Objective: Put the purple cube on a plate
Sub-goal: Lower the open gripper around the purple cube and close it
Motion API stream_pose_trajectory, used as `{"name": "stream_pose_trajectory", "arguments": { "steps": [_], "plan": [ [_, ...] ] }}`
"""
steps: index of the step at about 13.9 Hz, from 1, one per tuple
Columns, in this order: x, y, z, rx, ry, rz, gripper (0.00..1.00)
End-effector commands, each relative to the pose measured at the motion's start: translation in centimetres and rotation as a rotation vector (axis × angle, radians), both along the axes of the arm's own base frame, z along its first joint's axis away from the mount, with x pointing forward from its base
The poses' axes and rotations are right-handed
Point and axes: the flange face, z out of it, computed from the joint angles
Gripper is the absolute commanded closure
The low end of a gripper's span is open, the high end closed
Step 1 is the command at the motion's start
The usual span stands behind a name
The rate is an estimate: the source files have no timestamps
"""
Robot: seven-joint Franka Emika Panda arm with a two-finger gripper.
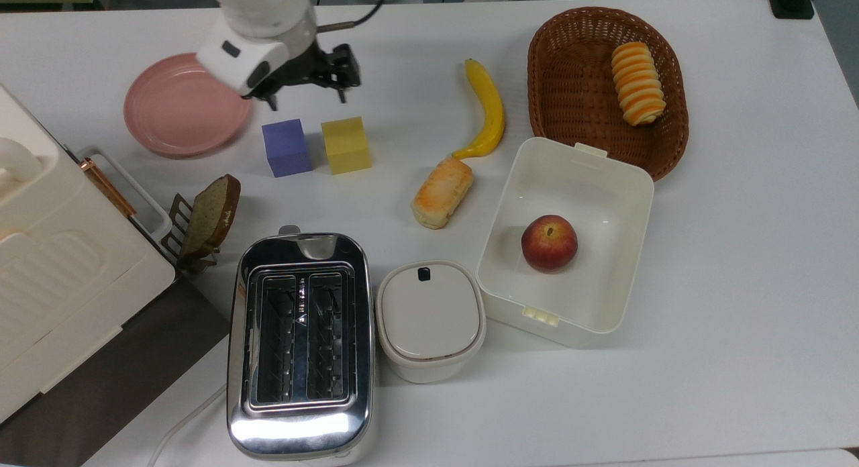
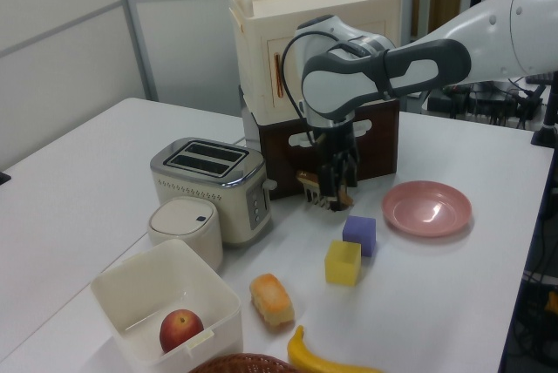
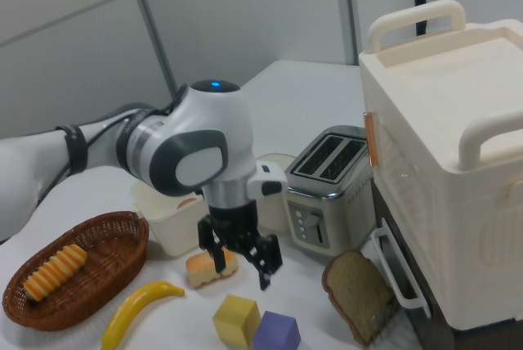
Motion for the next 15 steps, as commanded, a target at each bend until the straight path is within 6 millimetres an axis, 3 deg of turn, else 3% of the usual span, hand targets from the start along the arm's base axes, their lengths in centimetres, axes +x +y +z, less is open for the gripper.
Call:
{"name": "stream_pose_trajectory", "arguments": {
  "steps": [1,5,10,12,15],
  "plan": [
    [-1.5,-3.5,-2.7,-0.032,0.050,0.075,0.00],
    [-2.1,-5.4,-6.3,-0.036,0.055,0.132,0.00],
    [-1.4,-4.5,-11.8,-0.061,0.048,0.165,0.00],
    [-0.8,-4.1,-12.6,-0.071,0.023,0.165,0.00],
    [-0.9,-5.1,-11.3,-0.073,0.013,0.143,0.81]
  ]
}}
